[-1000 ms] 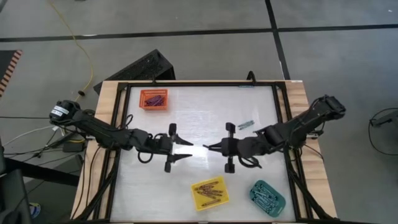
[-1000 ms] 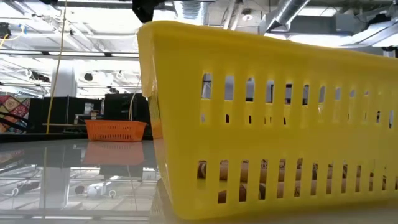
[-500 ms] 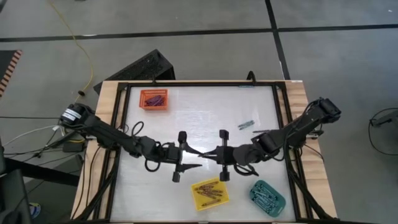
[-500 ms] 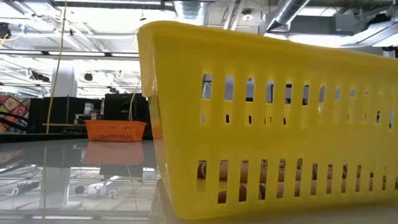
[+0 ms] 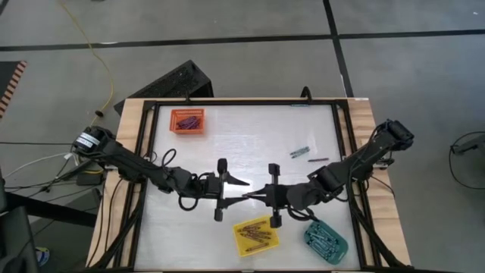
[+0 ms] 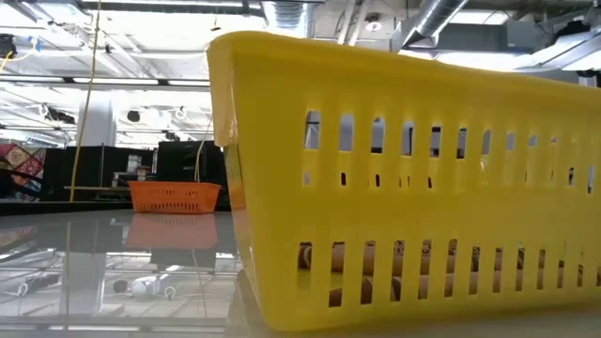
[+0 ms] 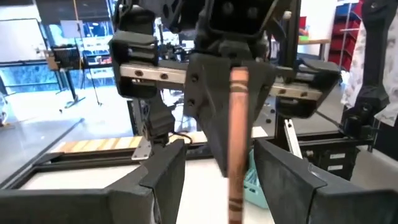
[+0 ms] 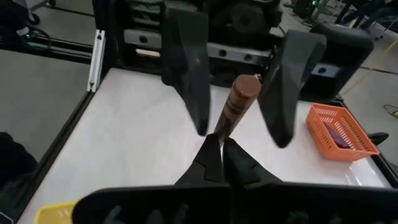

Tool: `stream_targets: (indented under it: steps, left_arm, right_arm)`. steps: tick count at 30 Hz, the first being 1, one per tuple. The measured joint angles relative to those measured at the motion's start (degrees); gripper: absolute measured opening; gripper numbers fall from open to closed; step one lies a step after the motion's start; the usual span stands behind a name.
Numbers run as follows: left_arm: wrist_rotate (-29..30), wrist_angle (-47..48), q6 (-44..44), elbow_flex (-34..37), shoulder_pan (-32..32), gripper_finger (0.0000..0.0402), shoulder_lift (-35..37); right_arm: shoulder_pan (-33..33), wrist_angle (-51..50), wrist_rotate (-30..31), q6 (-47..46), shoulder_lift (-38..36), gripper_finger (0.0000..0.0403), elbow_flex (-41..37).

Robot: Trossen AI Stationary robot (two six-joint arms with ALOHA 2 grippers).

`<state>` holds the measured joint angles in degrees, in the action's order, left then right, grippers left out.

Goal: Sort crayons
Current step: Put the brown crayon into the yellow bin

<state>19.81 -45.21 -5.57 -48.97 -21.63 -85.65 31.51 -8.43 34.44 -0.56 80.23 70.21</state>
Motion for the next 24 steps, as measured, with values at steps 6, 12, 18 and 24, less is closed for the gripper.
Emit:
stream_targets:
  steps: [6, 12, 18, 24]
  left_arm:
    - [0.01, 0.08, 0.31, 0.00, 0.13, 0.0181, 0.00]
    - [0.07, 1.97, 0.66, -0.88, 0.46, 0.0175, 0.00]
    - [-0.02, 3.32, -2.13, -2.79, 0.38, 0.0134, 0.00]
    - [-1.47, 11.29, -5.19, -4.52, -0.16, 0.0019, 0.11]
  right_arm:
    - [-0.55, 0.03, -0.03, -0.01, 0.00, 0.0001, -0.06]
    - [-1.76, 0.57, -1.33, -0.26, 0.00, 0.0000, -0.06]
    - [-2.08, 0.55, -1.40, -0.48, 0.00, 0.0000, -0.09]
    - [-1.86, -0.40, -1.65, -1.26, 0.04, 0.0000, -0.13]
